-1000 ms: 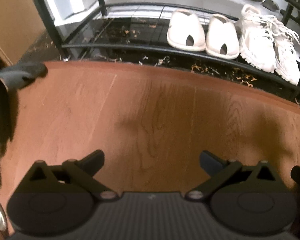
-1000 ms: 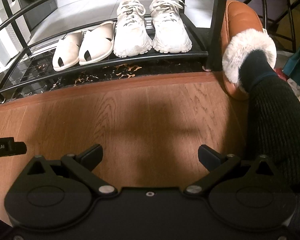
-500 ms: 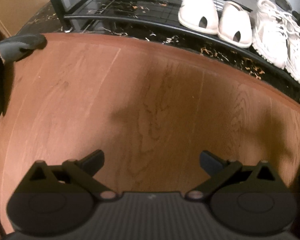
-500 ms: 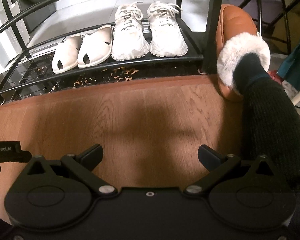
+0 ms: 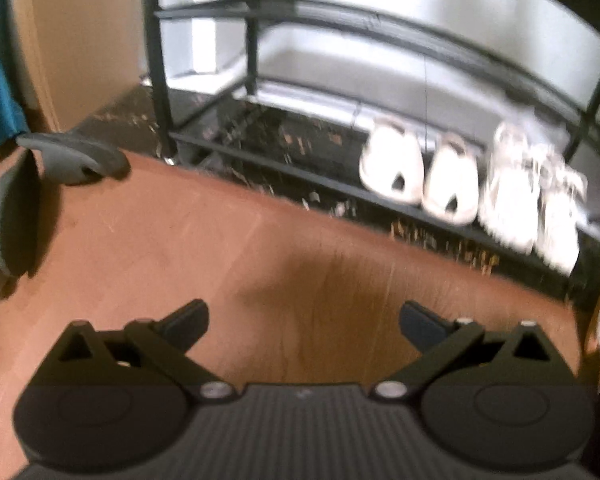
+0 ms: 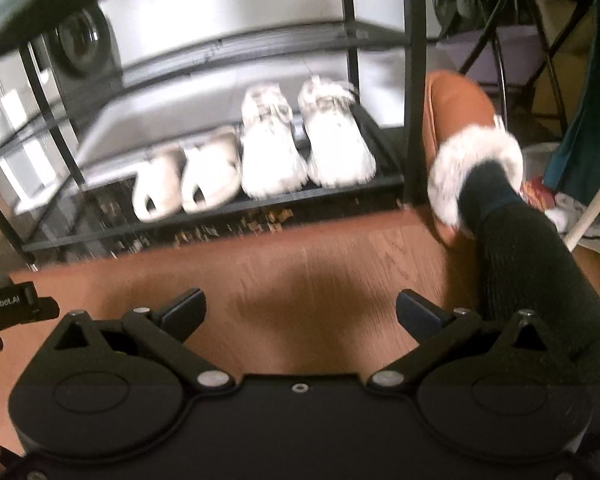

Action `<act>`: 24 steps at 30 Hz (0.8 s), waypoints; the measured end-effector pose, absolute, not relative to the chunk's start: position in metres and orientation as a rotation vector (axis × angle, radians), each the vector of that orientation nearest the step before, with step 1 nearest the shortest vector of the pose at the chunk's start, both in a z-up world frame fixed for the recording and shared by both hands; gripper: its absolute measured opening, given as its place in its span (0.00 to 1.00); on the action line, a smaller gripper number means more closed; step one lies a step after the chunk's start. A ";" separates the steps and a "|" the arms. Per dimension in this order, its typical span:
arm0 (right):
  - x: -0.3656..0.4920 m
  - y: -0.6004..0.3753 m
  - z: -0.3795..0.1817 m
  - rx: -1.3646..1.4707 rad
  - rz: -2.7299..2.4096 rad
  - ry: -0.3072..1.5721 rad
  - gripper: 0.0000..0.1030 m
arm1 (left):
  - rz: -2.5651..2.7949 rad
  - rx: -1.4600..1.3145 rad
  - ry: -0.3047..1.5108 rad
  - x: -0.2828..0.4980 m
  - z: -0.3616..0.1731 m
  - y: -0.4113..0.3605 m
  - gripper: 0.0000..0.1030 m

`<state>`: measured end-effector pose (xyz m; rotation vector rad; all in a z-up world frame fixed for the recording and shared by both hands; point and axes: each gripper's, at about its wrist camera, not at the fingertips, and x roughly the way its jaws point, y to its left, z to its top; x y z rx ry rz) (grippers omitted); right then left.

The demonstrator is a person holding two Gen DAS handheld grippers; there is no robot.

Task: Organize scattered shoes
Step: 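Turn both tools away from the shoe rack toward the scattered shoes, then lower the left gripper onto a beige lace-up shoe and close it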

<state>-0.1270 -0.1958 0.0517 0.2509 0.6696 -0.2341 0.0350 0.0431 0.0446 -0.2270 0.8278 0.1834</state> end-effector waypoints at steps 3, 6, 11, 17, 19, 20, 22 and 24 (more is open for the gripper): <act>-0.132 -0.183 0.066 0.240 -0.199 0.619 1.00 | 0.237 -0.283 0.712 -0.033 0.071 0.074 0.99; -0.137 -0.167 0.077 0.234 -0.157 0.572 1.00 | 0.266 -0.289 0.665 -0.047 0.079 0.090 0.99; -0.132 -0.132 0.097 0.195 -0.074 0.517 1.00 | 0.345 -0.265 0.641 -0.066 0.100 0.127 0.99; -0.148 -0.067 0.122 0.213 0.144 0.452 1.00 | 0.491 -0.264 0.671 -0.101 0.118 0.195 0.99; -0.161 -0.044 0.123 0.193 0.237 0.445 1.00 | 0.631 -0.352 0.709 -0.126 0.100 0.246 0.99; -0.167 -0.035 0.122 0.181 0.273 0.443 1.00 | 0.707 -0.395 0.697 -0.142 0.089 0.266 0.99; -0.184 -0.012 0.121 0.143 0.371 0.437 1.00 | 0.862 -0.476 0.660 -0.179 0.065 0.303 0.99; -0.193 0.007 0.119 0.099 0.434 0.440 1.00 | 0.973 -0.498 0.647 -0.208 0.043 0.326 0.99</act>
